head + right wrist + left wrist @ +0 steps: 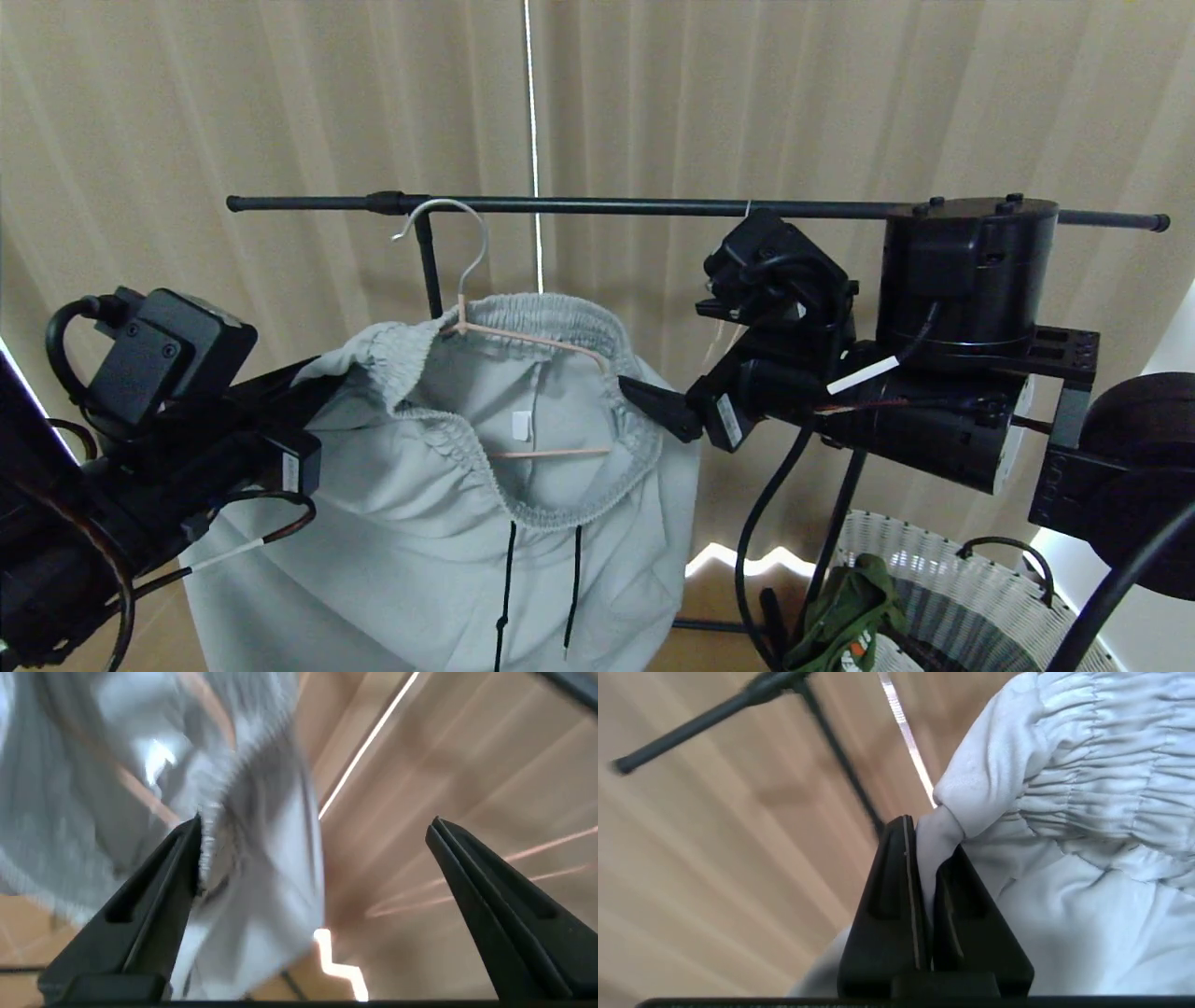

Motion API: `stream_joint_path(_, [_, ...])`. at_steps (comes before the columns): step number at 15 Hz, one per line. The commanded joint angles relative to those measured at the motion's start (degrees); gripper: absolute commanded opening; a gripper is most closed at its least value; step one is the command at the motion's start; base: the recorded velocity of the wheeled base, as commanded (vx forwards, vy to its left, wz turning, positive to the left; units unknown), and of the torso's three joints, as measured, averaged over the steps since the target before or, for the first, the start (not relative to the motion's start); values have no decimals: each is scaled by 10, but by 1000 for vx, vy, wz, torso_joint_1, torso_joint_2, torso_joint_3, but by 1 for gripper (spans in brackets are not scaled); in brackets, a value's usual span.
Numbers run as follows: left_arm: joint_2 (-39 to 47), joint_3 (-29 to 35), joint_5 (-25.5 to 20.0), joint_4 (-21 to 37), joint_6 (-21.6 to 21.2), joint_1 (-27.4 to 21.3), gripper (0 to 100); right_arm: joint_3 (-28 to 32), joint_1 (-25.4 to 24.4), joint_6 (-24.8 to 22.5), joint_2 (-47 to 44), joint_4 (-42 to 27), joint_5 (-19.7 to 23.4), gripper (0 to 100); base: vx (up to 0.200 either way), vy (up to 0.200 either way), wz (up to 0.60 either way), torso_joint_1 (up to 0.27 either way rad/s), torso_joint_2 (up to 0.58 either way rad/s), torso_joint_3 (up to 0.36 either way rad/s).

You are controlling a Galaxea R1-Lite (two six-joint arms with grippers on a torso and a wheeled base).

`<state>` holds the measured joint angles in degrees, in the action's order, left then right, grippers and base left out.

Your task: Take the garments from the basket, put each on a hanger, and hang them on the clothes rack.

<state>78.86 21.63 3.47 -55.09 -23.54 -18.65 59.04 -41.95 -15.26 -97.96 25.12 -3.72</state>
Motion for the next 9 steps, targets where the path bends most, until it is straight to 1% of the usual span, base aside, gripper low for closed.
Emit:
stream_joint_path(1, [-1,-6,0,0,-4,-18,0,10,-6,0,-5,0,0,100,0,0,0,0,0,0])
stream_joint_path(4, [-3,-4,0,0,-11,-19,0,15,-6,-3,-5,-2,-1,100,0,0,0,0,0,0])
stream_joint_path(6, [-5,3,2,-1,-9,-15,0,5,6,-19,-4,-2,-4,100,0,0,0,0,0,0])
stream_joint_path(7, [-6,7,2,-6,-7,-14,0,-2,20,-35,-4,-2,-5,100,0,0,0,0,0,0])
stream_joint_path(8, [-8,10,2,-12,-6,-14,0,-11,36,-70,-5,-1,-7,100,0,0,0,0,0,0])
stream_joint_path(9, [-10,11,4,-13,-6,-14,0,-14,50,-90,-6,2,-6,100,0,0,0,0,0,0])
